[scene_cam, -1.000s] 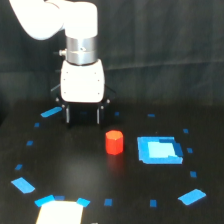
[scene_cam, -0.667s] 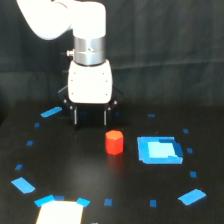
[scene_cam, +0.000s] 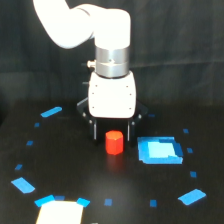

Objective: Pick up the red object from the table

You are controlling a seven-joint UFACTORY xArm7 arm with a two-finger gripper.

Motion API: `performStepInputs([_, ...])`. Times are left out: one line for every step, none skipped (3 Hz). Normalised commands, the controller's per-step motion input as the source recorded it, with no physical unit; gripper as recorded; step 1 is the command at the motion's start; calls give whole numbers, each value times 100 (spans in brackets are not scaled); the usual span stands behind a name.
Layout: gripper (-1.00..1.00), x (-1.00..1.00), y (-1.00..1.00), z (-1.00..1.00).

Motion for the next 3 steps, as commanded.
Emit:
performStepInputs([-100,-86,-25,37])
performStepInputs([-97,-61,0,19])
performStepInputs([-100,-100,-31,100])
